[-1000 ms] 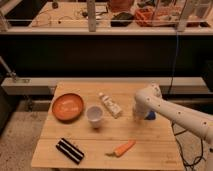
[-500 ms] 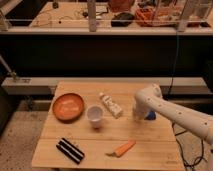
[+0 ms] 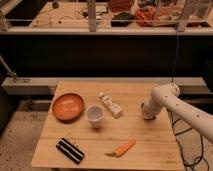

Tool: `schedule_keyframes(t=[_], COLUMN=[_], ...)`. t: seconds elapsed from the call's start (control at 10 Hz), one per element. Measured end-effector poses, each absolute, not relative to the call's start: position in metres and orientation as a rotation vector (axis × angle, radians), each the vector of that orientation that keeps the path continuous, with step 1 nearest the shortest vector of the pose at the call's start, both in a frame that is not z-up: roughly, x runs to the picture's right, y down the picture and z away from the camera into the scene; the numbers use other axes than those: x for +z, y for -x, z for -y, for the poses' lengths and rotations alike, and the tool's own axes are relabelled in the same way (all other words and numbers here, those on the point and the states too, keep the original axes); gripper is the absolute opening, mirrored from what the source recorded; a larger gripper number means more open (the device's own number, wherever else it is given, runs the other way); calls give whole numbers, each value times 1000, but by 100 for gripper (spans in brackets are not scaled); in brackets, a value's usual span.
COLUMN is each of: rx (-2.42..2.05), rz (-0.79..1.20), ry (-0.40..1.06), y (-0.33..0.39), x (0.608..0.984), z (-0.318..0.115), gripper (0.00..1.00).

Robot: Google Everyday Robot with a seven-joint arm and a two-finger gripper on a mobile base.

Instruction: Wipe the white sponge on the table

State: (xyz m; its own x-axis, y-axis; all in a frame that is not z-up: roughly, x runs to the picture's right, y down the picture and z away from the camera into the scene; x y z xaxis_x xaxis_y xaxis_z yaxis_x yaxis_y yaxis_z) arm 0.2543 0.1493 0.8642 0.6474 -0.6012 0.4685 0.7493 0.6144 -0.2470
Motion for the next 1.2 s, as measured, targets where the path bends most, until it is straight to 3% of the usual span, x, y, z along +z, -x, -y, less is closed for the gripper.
schedule_keyframes(t=[1.2], rx=[-934], rz=[327], ry=[339], y=[-288], x=[892], z=[-127], gripper=[80])
